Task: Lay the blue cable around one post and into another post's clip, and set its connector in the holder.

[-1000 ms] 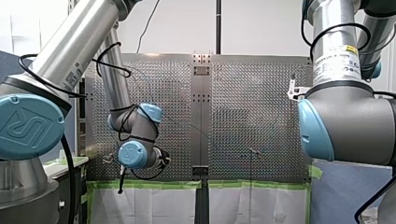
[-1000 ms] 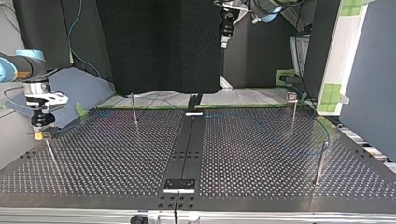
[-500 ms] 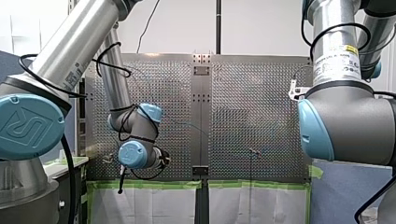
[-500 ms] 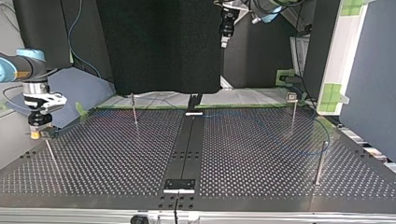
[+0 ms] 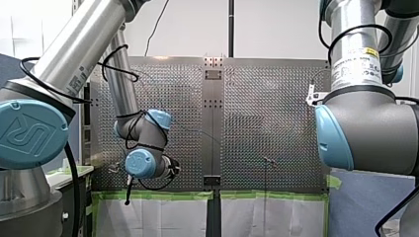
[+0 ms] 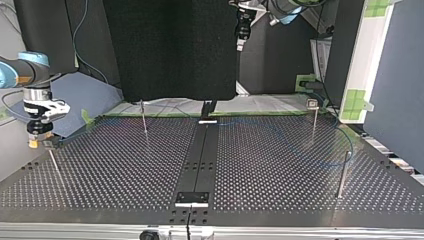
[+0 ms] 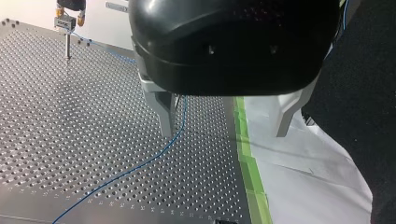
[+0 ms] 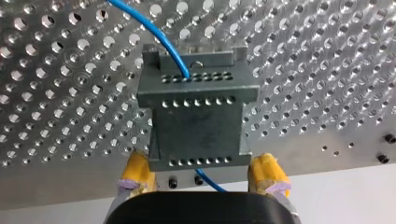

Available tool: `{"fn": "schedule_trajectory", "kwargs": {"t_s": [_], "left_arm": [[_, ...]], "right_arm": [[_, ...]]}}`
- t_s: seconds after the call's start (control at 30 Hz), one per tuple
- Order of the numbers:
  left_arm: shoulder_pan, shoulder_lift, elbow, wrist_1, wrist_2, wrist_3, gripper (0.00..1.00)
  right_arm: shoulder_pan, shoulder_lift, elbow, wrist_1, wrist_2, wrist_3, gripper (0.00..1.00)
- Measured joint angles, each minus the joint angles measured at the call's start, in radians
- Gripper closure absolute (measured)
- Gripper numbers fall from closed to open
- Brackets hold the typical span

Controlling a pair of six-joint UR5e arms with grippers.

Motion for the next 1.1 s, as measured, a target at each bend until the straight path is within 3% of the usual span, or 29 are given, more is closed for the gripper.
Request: {"fn": "schedule_trajectory", "kwargs": {"t_s": [0.43,1.1], "left_arm": [[0.000,0.000,0.000,0.000,0.000,0.000,0.00],[0.000,0.000,0.000,-0.009,0.000,0.000,0.00]], "right_arm": [[-0.001,0.000,0.000,0.003,0.053,0.000,0.00],[-0.007,-0.002,0.005,0.052,0.220,-0.003,0.00]]}}
